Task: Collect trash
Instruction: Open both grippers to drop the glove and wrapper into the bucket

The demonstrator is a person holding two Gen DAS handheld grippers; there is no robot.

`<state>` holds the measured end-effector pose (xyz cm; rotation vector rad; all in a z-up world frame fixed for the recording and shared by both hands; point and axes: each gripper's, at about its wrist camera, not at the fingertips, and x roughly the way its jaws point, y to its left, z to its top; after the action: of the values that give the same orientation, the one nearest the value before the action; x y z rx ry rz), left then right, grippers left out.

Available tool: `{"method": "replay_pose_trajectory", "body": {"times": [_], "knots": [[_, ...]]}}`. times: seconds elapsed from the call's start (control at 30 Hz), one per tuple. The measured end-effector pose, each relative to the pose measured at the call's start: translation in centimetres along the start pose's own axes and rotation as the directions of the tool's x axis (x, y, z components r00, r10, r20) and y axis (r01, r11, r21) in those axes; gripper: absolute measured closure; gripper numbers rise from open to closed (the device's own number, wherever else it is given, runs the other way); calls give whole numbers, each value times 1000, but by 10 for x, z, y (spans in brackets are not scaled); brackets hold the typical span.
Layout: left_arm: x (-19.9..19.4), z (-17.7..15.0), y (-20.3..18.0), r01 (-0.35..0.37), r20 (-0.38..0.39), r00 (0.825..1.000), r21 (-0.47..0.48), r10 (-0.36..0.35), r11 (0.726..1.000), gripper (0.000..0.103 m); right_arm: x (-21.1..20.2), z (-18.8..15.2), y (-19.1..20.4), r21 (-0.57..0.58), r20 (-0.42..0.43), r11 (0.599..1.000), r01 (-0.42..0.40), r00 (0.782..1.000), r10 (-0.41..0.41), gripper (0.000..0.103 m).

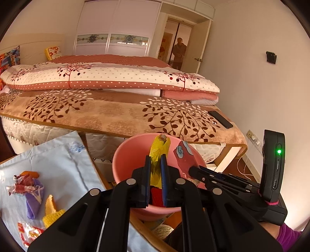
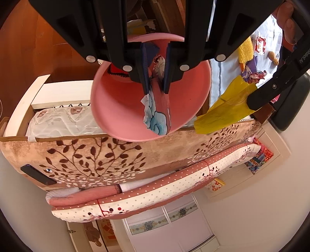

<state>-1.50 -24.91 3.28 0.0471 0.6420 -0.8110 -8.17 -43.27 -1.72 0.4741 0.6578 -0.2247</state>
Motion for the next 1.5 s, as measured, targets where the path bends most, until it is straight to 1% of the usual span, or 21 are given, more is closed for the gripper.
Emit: {"method": "replay_pose_trajectory", "body": {"times": [0.27,0.43,0.77,1.03,1.13,1.17,1.2,1.23,1.27,1.3,1.47,1.5], "knots": [[20,0,-6,-6,-30,1000,14,7,1000,94,8,3,-6,-5,-8,1000,20,1000,-20,89],[31,-2,-4,0,-57,998,1,0,1000,94,16,5,-5,-28,-16,999,35,999,-35,89],[52,-10,1,-3,-107,994,-1,3,1000,94,31,5,-4,-36,-39,998,47,998,-49,89],[57,-14,-1,6,-118,993,-3,-7,1000,94,38,4,-7,-36,-49,998,48,998,-49,88],[61,-16,-2,12,-138,990,-4,-12,1000,93,40,4,-9,-30,-51,998,48,997,-49,88],[62,-16,-2,9,-145,989,-2,-9,1000,87,40,3,-10,-30,-53,998,48,997,-50,88],[62,-16,-2,1,-147,989,1,-1,1000,77,41,3,-10,-31,-54,998,46,997,-48,86],[62,-16,-2,-7,-143,990,3,7,1000,71,41,3,-11,-33,-56,998,47,997,-49,84],[61,-16,-3,-13,-136,991,3,13,1000,63,41,2,-11,-36,-56,998,53,997,-55,82],[60,-16,-3,-17,-128,992,2,17,1000,60,41,2,-11,-36,-56,998,54,997,-56,79],[56,-15,-2,-27,-118,993,-7,26,1000,59,37,1,-12,-37,-45,998,49,998,-51,76],[55,-15,-1,-31,-118,993,-10,29,999,59,35,1,-12,-39,-42,998,49,998,-50,72]]}}
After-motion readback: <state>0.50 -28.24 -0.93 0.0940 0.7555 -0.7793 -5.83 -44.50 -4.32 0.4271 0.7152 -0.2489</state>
